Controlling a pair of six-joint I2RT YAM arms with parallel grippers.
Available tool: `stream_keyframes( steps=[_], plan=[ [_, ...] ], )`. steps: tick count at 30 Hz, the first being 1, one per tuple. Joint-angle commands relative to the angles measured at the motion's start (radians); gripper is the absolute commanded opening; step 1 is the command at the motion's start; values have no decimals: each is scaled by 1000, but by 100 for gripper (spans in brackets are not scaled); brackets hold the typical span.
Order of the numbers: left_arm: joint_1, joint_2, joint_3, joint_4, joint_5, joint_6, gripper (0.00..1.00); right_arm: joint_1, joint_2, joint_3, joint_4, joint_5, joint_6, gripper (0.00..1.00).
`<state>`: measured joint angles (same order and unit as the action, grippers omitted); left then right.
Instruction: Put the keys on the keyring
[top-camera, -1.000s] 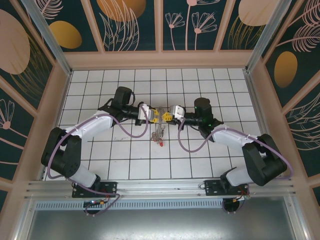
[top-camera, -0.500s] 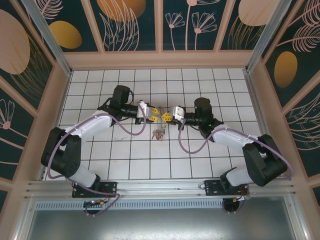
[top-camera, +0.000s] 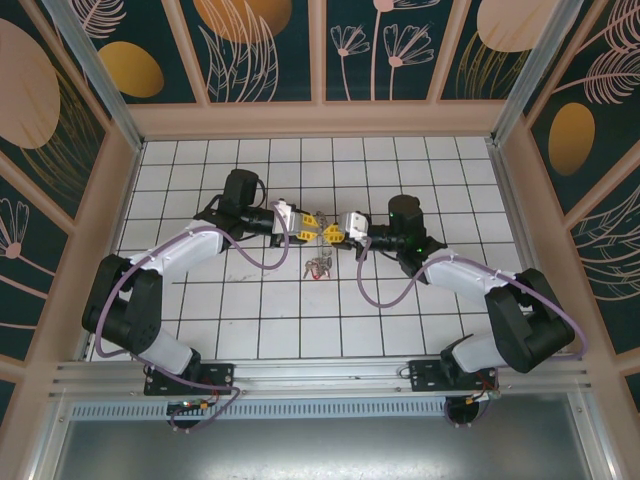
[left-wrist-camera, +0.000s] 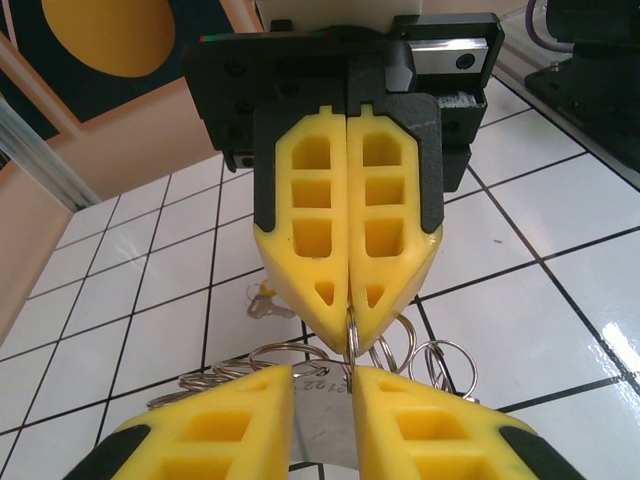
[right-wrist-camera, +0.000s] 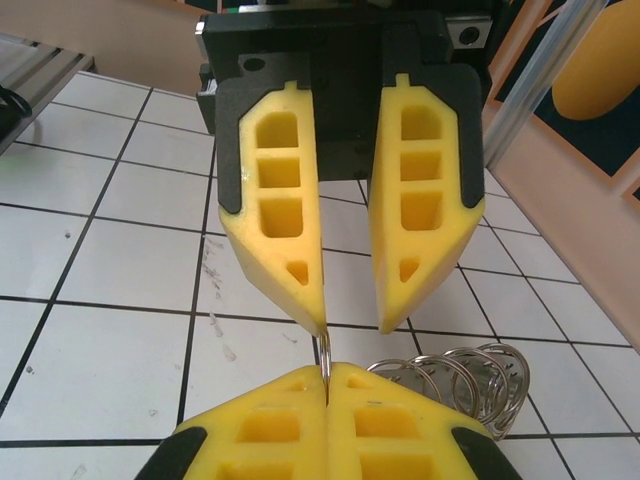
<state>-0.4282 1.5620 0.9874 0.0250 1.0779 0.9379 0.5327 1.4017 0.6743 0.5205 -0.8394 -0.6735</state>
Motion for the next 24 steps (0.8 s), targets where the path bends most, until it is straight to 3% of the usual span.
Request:
stream_keyframes(
  steps=[1, 7, 14, 16, 19, 22, 24],
  plan=[
    [2, 27, 3, -21, 40, 40, 24, 9, 7, 45, 81, -61, 15, 0],
    [2, 26, -6, -34, 25, 58, 23, 9, 16, 51, 105, -63, 34, 0],
    [2, 27, -1, -32, 19, 59, 10, 9, 25, 53, 109, -74, 36, 0],
    [2, 23, 0, -31, 17, 59, 0, 9, 26, 53, 93, -69, 25, 0],
    [2, 13, -2, -31, -6, 64, 0, 9, 29, 54, 43, -42, -8, 0],
    [2, -11, -9, -22, -67, 67, 0, 9, 29, 55, -35, -15, -57, 17],
    [1, -34, -21, -13, -143, 70, 0, 9, 27, 53, -70, -16, -68, 22]
  ],
)
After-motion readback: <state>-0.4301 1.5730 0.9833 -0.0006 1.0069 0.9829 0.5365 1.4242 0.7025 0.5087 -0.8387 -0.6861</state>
